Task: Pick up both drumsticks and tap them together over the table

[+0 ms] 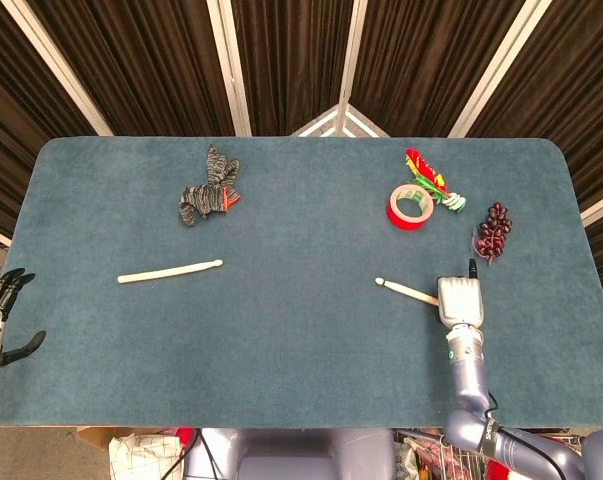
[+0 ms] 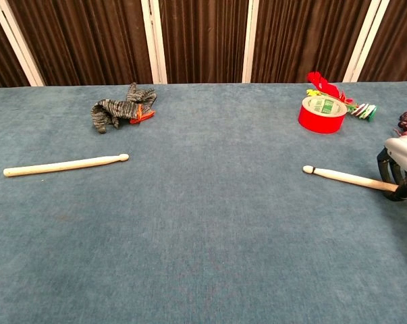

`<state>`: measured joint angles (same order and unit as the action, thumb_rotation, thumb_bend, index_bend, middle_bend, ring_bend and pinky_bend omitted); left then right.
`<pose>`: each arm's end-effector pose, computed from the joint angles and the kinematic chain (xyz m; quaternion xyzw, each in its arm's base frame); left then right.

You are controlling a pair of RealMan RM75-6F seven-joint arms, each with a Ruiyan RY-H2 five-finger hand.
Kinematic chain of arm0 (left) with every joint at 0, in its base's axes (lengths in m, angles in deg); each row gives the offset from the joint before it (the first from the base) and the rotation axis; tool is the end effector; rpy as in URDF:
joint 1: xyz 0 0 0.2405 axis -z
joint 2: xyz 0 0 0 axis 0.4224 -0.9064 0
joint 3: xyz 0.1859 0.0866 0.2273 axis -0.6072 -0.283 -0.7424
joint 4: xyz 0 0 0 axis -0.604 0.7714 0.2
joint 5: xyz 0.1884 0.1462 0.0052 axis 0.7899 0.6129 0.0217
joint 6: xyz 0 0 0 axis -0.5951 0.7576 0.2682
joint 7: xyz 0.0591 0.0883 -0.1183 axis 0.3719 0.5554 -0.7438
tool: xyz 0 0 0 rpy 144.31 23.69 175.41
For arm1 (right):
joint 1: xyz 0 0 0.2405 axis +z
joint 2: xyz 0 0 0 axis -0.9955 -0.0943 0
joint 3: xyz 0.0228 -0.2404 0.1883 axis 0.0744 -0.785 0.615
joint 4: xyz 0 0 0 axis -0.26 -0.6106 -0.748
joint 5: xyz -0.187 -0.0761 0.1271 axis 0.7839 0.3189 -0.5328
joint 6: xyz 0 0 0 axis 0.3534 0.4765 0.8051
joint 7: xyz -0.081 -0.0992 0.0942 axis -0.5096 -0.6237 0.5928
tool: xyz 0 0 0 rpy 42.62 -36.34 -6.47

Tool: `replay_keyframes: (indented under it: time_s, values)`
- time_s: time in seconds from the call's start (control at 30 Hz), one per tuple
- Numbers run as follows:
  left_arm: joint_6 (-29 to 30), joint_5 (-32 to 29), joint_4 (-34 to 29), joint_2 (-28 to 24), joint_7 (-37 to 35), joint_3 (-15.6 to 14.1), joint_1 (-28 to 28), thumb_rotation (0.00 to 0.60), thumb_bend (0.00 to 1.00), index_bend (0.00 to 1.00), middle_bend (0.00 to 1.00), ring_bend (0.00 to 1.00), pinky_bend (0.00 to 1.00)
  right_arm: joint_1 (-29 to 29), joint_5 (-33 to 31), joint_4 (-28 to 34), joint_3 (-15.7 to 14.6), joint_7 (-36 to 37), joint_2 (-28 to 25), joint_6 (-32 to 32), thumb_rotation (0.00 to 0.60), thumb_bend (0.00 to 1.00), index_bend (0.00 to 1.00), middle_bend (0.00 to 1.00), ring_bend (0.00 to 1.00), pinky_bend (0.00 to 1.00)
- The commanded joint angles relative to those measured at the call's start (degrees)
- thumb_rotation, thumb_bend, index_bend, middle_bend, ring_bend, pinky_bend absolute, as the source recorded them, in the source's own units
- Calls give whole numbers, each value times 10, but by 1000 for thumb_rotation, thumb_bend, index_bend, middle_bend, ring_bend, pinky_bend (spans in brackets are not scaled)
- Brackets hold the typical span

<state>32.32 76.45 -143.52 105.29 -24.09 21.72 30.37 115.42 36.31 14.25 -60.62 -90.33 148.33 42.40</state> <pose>-0.3663 0.2103 0.1617 -0.5768 -0.3894 -0.3632 0.6195 -0.3190 -0.3680 -0.0467 0.6542 -0.3820 0.1702 0.6301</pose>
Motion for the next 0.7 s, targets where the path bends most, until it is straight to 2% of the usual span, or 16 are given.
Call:
replay_keyframes:
  time_s: [0.03, 0.43, 0.7]
  values:
    - [0, 0, 0, 0, -1, 0, 0, 600, 323, 184, 106, 0, 0, 0, 0, -1, 0, 0, 0, -1, 600, 422, 675, 610, 483, 36]
    - [-1, 0, 0, 1, 1, 0, 0, 600, 323, 184, 105, 0, 0, 0, 34, 2, -8, 34, -14, -13, 600, 430, 701, 611, 492, 36]
    - [-1, 0, -1, 2, 1, 0, 0, 600, 322, 184, 104, 0, 0, 0, 77, 12, -14, 84, -30, -27, 600, 431, 733, 630, 511, 36]
